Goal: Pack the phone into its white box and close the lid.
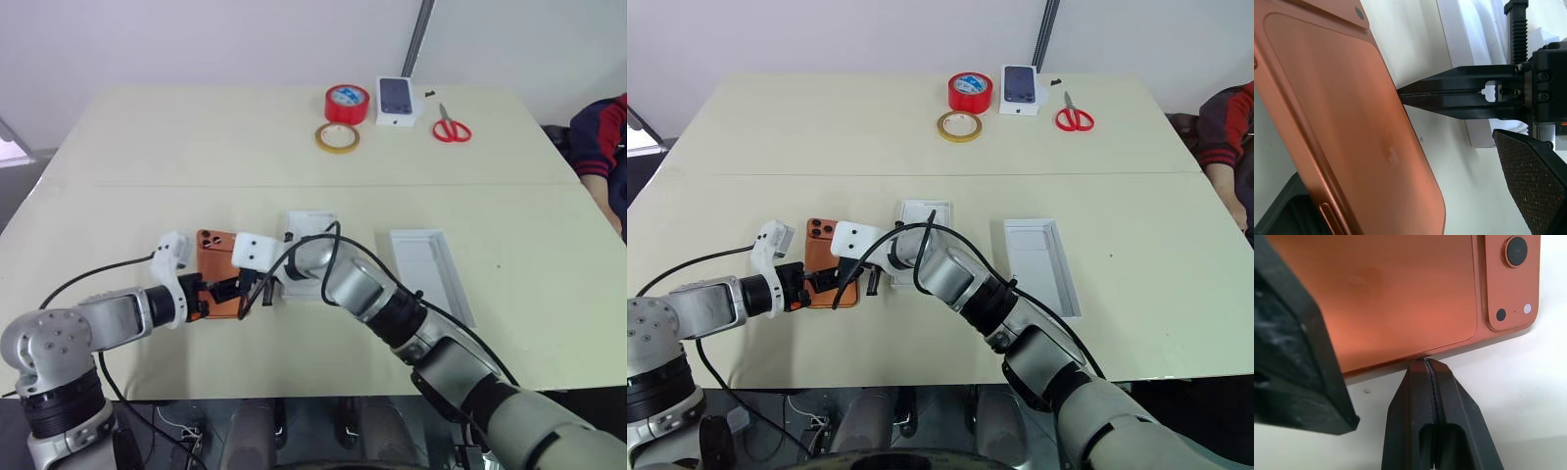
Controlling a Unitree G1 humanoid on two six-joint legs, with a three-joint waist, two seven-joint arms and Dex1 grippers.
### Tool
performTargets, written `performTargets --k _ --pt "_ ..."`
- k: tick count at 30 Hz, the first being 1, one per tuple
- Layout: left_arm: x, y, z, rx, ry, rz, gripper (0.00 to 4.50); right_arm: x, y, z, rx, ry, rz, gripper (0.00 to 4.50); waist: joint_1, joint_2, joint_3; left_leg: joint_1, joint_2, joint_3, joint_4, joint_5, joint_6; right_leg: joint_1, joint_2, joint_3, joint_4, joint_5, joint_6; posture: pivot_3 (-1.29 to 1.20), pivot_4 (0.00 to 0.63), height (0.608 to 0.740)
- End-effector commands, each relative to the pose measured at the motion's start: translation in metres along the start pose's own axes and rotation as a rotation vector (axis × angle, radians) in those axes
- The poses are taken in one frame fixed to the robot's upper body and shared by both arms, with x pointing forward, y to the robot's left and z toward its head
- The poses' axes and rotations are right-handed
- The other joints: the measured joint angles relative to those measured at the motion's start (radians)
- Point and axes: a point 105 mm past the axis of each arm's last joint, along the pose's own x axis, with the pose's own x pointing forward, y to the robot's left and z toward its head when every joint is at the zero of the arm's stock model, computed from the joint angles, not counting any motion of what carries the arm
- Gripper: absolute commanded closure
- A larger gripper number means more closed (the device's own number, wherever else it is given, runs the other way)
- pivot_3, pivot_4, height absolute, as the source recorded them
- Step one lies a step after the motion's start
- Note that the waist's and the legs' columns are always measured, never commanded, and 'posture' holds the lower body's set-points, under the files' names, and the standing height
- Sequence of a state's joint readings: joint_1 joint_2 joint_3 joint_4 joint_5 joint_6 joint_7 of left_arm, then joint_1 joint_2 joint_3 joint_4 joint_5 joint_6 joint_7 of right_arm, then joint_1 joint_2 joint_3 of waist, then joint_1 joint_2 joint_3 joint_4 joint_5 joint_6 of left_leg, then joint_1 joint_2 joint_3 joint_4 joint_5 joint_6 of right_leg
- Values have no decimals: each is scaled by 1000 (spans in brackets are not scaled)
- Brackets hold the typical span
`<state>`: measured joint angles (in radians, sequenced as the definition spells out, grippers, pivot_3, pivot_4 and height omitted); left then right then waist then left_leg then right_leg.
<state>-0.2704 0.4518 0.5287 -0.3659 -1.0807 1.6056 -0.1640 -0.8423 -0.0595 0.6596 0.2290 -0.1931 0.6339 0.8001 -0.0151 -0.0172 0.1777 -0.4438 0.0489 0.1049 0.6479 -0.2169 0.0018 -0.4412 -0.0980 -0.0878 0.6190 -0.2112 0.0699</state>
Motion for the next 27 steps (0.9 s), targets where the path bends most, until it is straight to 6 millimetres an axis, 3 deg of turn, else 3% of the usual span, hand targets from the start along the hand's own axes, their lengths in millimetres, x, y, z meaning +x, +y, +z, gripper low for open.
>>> performTargets --k 1,9,12,17,27 --pt "-5 8 3 -27 -20 40 53 -1 5 12 -27 -38 12 4500 0 0 0 0 0 0 0 0 0 0 0 0 0 0 0 0 150 736" --pt "-16 24 8 -110 -94 91 53 -2 5 11 -33 -37 13 4500 -4 0 0 0 1 0 0 0 0 -1 1 0 0 0 0 0 150 736" --pt "-17 25 6 -127 -101 96 877 -2 5 11 -36 -37 14 4500 -5 0 0 0 1 0 0 0 0 -1 1 0 0 0 0 0 150 736" --pt "-17 28 5 -164 -117 96 3377 -2 5 12 -41 -37 16 4500 -4 -1 0 -1 1 0 0 0 0 -1 0 0 0 0 0 0 150 736" --pt "-21 32 8 -256 -181 72 3377 -8 1 19 -54 -56 10 4500 -4 -1 0 -1 1 0 -1 0 0 -2 -1 0 -1 0 -1 0 150 736"
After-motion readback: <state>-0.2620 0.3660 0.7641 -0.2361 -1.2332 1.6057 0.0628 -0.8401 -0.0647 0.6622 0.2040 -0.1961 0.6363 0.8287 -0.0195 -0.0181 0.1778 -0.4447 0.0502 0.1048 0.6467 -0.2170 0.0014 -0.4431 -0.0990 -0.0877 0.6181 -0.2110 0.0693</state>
